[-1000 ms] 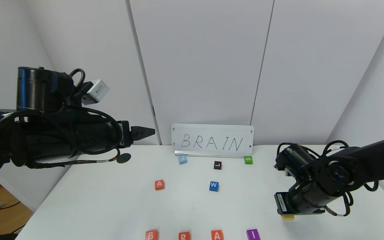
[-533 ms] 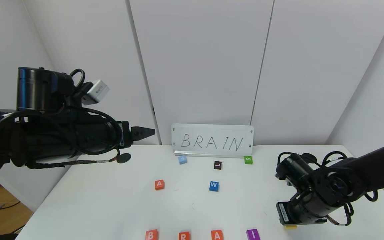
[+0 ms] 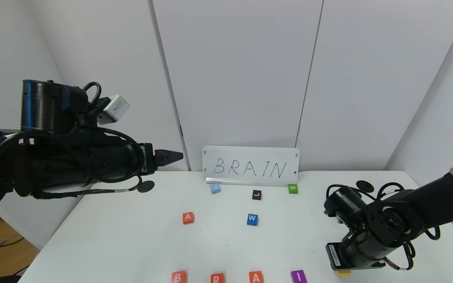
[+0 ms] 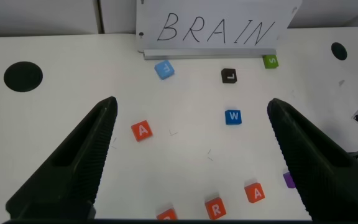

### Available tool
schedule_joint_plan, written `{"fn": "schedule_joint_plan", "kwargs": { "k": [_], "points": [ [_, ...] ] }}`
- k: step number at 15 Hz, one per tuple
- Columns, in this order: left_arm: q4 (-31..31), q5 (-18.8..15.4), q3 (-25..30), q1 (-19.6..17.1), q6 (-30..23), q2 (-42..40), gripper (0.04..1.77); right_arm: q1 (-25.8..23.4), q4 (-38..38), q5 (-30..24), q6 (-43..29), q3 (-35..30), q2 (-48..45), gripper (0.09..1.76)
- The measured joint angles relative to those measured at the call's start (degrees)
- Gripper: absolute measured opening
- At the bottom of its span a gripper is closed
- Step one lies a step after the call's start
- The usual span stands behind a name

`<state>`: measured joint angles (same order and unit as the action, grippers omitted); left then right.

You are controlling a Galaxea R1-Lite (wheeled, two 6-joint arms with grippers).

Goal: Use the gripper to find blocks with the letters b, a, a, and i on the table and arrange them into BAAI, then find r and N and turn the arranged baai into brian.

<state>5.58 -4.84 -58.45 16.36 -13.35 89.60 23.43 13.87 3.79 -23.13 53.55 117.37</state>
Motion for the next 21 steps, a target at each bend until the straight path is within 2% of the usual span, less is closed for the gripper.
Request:
{"fn": "schedule_joint_plan", "kwargs": {
  "k": [10,12,15,18,21],
  "points": [
    [0.02,0.02,0.00,0.01,0.02,0.06,1.72,-0.15,0.18,-0.43,0.00,0.38,1.21,0.54],
    [0.02,0.00,0.00,0.00,0.02,0.06,1.72,-0.17,0.30,-0.46,0.02,0.46,1.29,0.79],
    [0.02,0.00,-0.06,0.00,0.02,0.06,1.72,-0.23,0.29,-0.45,0.09,0.57,1.40,1.08],
    [0.02,0.00,-0.09,0.00,0.02,0.06,1.72,-0.17,0.29,-0.45,0.11,0.68,1.58,1.29],
    [0.02,0.00,-0.09,0.00,0.02,0.06,1.72,-0.41,0.27,-0.56,-0.05,0.91,1.45,1.42]
  ]
}}
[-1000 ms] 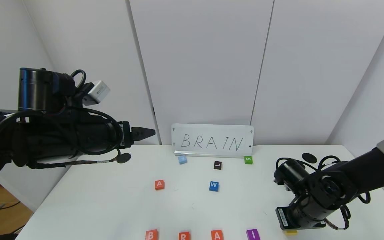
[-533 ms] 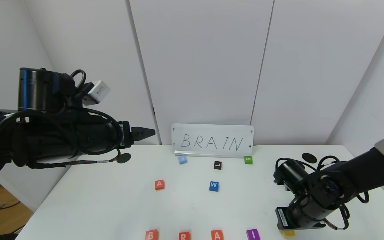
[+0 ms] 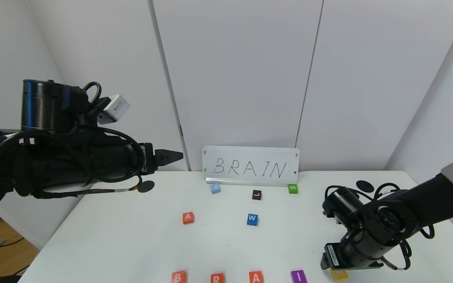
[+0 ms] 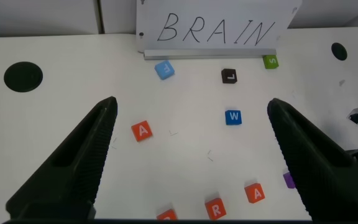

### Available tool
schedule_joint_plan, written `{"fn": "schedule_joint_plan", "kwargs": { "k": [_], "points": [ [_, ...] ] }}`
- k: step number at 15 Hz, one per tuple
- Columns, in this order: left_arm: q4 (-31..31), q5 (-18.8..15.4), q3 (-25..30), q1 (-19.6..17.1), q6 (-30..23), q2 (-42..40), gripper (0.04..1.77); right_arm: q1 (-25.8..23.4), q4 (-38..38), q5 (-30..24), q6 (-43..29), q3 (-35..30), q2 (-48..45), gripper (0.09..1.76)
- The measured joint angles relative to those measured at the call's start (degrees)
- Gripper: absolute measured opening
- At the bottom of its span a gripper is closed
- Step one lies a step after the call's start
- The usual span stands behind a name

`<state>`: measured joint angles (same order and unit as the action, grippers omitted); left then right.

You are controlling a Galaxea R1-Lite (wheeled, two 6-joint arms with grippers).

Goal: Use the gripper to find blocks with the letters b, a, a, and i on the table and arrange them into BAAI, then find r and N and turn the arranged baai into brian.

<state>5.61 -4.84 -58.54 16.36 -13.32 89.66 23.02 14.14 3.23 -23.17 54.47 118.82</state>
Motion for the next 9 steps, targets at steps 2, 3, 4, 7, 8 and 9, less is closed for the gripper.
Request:
{"fn": "schedule_joint_plan", "kwargs": {
  "k": [2,3,4,7,8,9],
  "points": [
    [-0.04,0.00,0.00,0.00,0.00,0.05,1.72,-0.44,0.28,0.02,0.11,0.55,-0.99,1.49],
    [-0.04,0.00,0.00,-0.02,0.00,0.11,1.72,-0.80,0.48,0.00,0.13,0.93,-2.04,1.51],
    [-0.02,0.00,0.00,-0.02,0.00,0.13,1.72,-1.28,0.79,0.10,0.24,1.45,-3.50,1.53],
    [0.05,0.06,0.02,-0.05,0.55,0.06,1.72,-3.45,4.39,0.33,2.95,4.05,-10.11,1.59],
    [0.00,0.09,0.02,-0.18,0.88,-0.17,1.72,-4.33,6.24,0.38,4.07,5.21,-13.01,1.61],
    [-0.06,0.13,0.05,-0.32,1.01,-0.52,1.72,-5.07,7.72,0.43,5.08,6.41,-15.80,1.62]
  ]
}}
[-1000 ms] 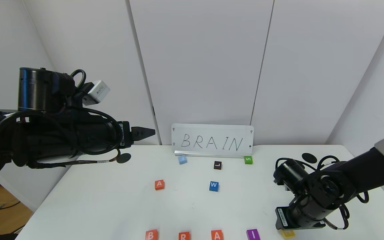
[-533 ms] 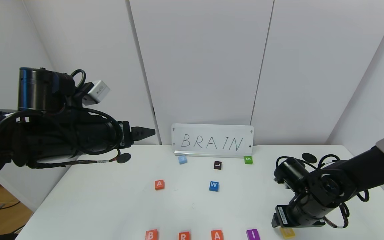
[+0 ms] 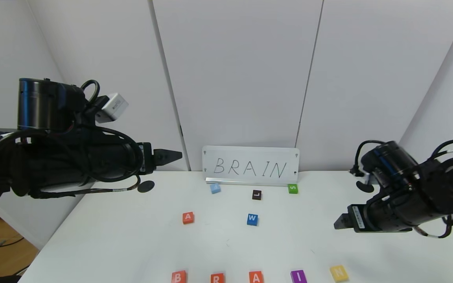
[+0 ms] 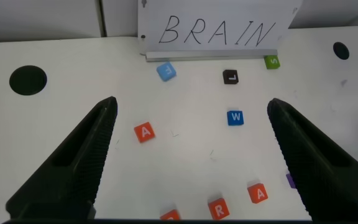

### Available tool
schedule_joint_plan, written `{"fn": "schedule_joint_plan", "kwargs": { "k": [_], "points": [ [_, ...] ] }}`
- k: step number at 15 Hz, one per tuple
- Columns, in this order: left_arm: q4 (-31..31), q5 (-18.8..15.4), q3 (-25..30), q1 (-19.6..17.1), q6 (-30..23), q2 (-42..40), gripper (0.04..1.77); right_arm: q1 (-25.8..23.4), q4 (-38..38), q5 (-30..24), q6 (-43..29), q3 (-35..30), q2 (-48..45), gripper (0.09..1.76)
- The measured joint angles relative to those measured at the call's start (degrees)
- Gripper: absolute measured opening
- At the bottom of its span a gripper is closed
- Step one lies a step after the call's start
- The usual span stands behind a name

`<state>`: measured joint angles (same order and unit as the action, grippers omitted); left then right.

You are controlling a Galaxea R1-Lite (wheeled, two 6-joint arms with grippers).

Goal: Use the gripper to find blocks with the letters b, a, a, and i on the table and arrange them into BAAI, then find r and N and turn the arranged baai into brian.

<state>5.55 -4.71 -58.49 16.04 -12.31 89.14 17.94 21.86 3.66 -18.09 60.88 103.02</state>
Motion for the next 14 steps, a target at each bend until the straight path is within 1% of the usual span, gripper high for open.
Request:
{"fn": "schedule_joint_plan", "kwargs": {
  "k": [1,3,6,8,11,14],
  "points": [
    [-0.46,-0.02,0.02,-0.28,0.28,-0.68,1.72,-0.61,1.21,0.01,0.96,0.96,-2.85,1.63],
    [-1.04,-0.02,0.39,-1.00,2.52,-2.69,1.72,-1.80,2.55,-0.02,2.93,2.32,-8.70,1.65],
    [-5.60,0.06,2.07,-1.74,4.27,-7.67,1.72,-3.23,3.93,0.00,5.10,2.95,-17.44,1.67],
    [-7.68,0.13,3.72,-2.18,4.46,-12.13,1.72,-4.25,5.86,0.01,6.57,2.90,-23.28,1.68],
    [-9.34,0.50,7.73,-2.44,5.85,-20.02,1.72,-6.01,7.09,0.01,8.24,1.07,-32.24,1.69],
    [-14.10,0.63,11.30,-2.49,6.79,-29.25,1.72,-8.19,10.70,0.01,9.12,-0.88,-41.31,1.69]
  ]
}}
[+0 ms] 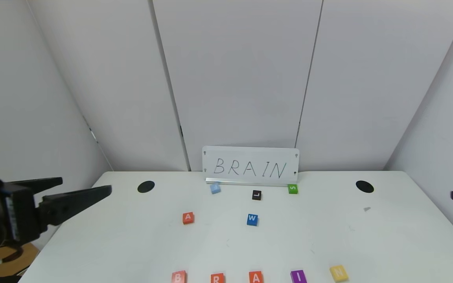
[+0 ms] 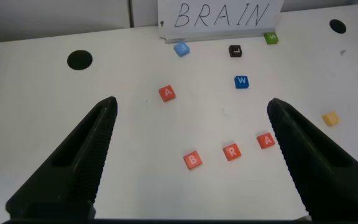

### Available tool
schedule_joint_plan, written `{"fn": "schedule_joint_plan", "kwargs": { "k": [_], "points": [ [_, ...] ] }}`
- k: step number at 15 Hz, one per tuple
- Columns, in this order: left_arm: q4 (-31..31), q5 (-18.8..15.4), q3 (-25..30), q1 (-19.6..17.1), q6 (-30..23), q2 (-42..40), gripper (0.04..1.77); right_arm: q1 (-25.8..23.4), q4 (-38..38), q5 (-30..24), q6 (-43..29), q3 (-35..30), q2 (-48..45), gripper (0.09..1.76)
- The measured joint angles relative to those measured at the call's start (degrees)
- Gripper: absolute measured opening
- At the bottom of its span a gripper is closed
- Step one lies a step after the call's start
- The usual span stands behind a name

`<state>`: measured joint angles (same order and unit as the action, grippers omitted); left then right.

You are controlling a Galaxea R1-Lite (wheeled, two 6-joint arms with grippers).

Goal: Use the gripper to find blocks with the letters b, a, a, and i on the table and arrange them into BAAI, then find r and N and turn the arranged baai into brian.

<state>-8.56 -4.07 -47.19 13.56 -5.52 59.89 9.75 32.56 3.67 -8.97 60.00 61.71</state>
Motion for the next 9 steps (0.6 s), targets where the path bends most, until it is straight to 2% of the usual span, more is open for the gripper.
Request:
{"fn": "schedule_joint_plan", "kwargs": {
  "k": [2,5,9],
  "points": [
    [-2.94,-0.02,2.35,-1.07,0.46,-6.62,1.72,-1.96,1.51,0.02,0.20,-1.24,-5.77,1.70],
    [-5.51,-0.22,6.60,-5.79,2.05,-15.57,1.72,-5.22,3.62,0.00,0.41,-3.74,-14.14,1.70],
    [-11.47,-0.44,9.29,-9.09,2.41,-25.36,1.72,-6.47,5.18,0.00,0.46,-7.58,-24.59,1.70]
  ]
}}
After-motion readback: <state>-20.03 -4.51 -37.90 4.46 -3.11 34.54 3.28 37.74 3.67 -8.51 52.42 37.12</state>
